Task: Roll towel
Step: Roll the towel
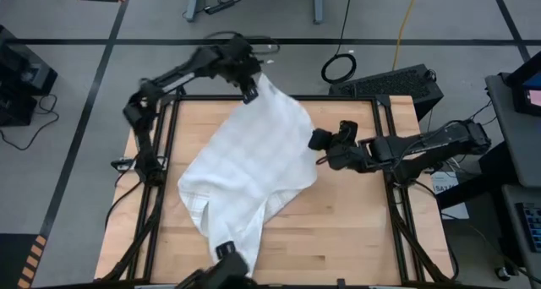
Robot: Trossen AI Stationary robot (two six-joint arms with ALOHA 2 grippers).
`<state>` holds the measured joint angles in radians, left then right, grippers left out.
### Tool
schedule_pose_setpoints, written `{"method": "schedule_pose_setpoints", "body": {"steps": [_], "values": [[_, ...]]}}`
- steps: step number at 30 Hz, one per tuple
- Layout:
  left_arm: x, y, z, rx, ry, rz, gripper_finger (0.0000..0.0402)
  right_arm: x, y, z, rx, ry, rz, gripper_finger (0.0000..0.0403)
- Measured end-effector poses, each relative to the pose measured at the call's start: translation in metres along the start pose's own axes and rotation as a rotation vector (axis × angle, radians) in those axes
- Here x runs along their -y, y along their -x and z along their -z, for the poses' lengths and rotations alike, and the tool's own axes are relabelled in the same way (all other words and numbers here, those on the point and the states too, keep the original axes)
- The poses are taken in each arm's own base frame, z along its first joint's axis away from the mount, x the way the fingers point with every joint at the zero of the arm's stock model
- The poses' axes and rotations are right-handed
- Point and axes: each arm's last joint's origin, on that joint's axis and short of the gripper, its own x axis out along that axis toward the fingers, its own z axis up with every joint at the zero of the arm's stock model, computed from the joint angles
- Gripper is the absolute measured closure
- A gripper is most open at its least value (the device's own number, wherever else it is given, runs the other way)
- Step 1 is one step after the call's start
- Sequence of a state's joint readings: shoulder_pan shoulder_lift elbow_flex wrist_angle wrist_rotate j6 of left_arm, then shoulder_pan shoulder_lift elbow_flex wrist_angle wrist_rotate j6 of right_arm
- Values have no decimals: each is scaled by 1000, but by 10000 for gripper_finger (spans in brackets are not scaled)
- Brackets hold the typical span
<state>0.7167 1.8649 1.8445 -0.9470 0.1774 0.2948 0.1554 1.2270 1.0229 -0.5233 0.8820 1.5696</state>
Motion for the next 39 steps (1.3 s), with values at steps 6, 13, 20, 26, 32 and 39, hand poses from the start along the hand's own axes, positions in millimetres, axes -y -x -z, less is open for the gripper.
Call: {"method": "schedule_pose_setpoints", "body": {"steps": [6, 13, 20, 26, 32, 39], "values": [[11, 84, -13, 295, 21, -105, 401, -20, 3, -43, 211, 1, -130, 403], [9, 132, -11, 455, 17, -189, 401, -24, 15, -108, 441, 132, -148, 403], [23, 169, -1, 566, -36, 49, 401, -23, 47, -140, 395, 130, -328, 403], [19, 175, 12, 470, -54, -126, 401, -34, 48, -132, 212, 252, -403, 403], [-8, 112, 32, 237, -12, -41, 401, -28, 23, -103, -40, 271, -320, 403], [-6, 59, 11, 343, -109, 30, 401, -20, 21, -99, -19, 257, -211, 403]]}}
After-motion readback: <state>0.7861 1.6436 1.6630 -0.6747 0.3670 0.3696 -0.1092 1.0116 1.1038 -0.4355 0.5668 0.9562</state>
